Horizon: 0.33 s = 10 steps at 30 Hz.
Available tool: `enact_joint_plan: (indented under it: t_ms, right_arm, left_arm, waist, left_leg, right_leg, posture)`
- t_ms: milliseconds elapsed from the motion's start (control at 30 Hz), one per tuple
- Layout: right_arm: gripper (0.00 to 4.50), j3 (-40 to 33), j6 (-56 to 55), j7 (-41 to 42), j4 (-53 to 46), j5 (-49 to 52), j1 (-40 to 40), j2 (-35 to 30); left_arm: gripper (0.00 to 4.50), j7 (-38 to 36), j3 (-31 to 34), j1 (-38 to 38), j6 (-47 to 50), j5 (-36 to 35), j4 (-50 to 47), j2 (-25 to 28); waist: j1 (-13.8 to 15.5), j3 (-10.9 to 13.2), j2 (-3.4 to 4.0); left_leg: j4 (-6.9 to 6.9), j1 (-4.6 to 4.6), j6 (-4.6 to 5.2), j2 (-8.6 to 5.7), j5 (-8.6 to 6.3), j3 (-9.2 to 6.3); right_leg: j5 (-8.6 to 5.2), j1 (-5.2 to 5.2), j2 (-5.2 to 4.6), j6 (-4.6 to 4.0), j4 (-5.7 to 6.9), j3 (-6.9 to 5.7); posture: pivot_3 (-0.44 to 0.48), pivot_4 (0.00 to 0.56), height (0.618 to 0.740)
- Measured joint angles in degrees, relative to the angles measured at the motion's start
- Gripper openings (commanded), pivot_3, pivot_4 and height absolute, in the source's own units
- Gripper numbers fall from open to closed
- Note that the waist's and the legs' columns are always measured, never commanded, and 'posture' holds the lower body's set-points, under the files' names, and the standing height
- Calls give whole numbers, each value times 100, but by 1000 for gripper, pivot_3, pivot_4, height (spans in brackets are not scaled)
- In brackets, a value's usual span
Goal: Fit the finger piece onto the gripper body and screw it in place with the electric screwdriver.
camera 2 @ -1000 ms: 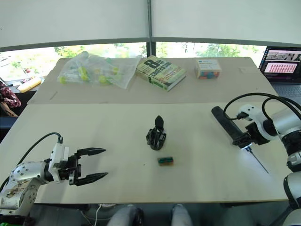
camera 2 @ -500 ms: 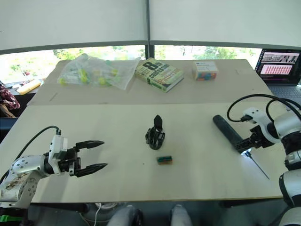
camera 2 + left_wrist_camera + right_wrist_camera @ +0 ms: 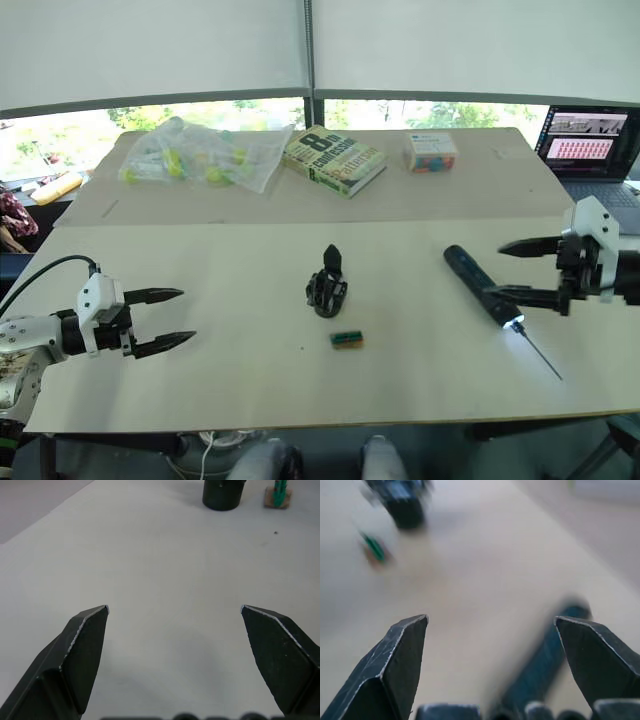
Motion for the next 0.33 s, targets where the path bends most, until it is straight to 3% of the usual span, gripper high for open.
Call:
enact_joint_plan:
  t_ms: [167, 333]
  right_arm:
    - [4474, 6, -602, 119, -1739, 466, 1616, 885]
    - [4474, 169, -1234, 87, -1854, 360, 1991, 1193]
  left_arm:
    - [4500, 150, 20, 119, -772, 402, 572, 6]
    - [4500, 324, 33, 380, -1114, 474, 502, 6]
  waist:
    - [84, -4, -26]
    - [93, -3, -28]
  left_leg:
    - [-4, 23, -3, 5, -2, -6]
    - [12, 48, 6, -4, -8, 0]
  right_leg:
    - [-1, 29, 1, -1, -8, -9]
    - [-1, 60, -26, 0, -22, -6]
  posture:
    - [0, 150, 740]
    - [0, 150, 740]
